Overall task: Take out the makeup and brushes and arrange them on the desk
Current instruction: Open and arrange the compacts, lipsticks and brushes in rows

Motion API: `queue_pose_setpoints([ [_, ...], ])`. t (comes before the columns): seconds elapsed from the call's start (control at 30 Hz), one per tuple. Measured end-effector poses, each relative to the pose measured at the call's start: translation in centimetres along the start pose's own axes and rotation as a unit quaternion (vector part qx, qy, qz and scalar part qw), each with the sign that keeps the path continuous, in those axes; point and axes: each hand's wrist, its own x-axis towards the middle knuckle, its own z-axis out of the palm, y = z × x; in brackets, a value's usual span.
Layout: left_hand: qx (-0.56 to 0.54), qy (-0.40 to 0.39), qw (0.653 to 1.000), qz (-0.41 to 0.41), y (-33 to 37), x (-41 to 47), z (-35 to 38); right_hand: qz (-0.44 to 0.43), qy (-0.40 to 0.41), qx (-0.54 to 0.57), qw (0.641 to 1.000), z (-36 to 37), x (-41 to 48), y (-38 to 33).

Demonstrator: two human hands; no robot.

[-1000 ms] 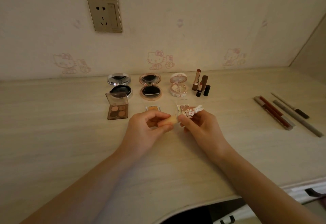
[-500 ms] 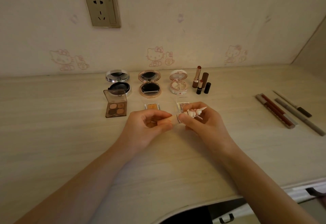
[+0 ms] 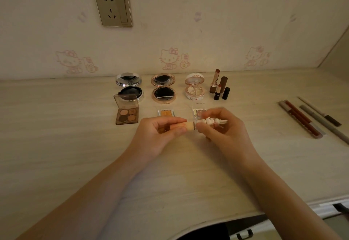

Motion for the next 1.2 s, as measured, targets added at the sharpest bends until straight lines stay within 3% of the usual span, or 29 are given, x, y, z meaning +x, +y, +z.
queue_pose_setpoints([
  [0.07, -0.007, 0.002, 1.000, -0.002, 0.05, 0.01, -0.01, -0.002, -0.011, 0.025, 1.000, 0.01, -0.12, 0.06],
  [0.23, -0.002, -0.006, 1.000, 0.002, 0.08, -0.06, -0.07, 0.003, 0.040, -0.034, 0.999, 0.37, -0.38, -0.27],
  [0.4, -0.028, 0.006, 1.000, -0.002, 0.15, -0.05, -0.08, -0.013, -0.003, 0.011, 1.000, 0.09, -0.27, 0.23],
  [0.57, -0.008, -0.008, 1.000, 0.007, 0.19, -0.14, -0.09, 0.004, 0.018, -0.001, 1.000, 0.12, -0.03, -0.03],
  [0.7, 0.001, 0.002, 1.000, 0.003, 0.08, -0.03, -0.09, -0.015, -0.010, 0.026, 1.000, -0.25, -0.02, 0.05],
  [0.87, -0.002, 0.005, 1.000, 0.004, 0.17, -0.20, -0.11, 0.049, 0.013, 0.059, 0.997, 0.02, -0.10, -0.18],
  [1.1, 0.001, 0.015, 1.000, 0.002, 0.20, -0.08, -0.13, 0.061, -0.011, 0.132, 0.989, -0.58, 0.08, -0.08],
  [1.2, -0.005, 0.012, 1.000, 0.002, 0.25, -0.13, -0.10, 0.072, -0.006, 0.098, 0.993, -0.22, 0.05, -0.30],
])
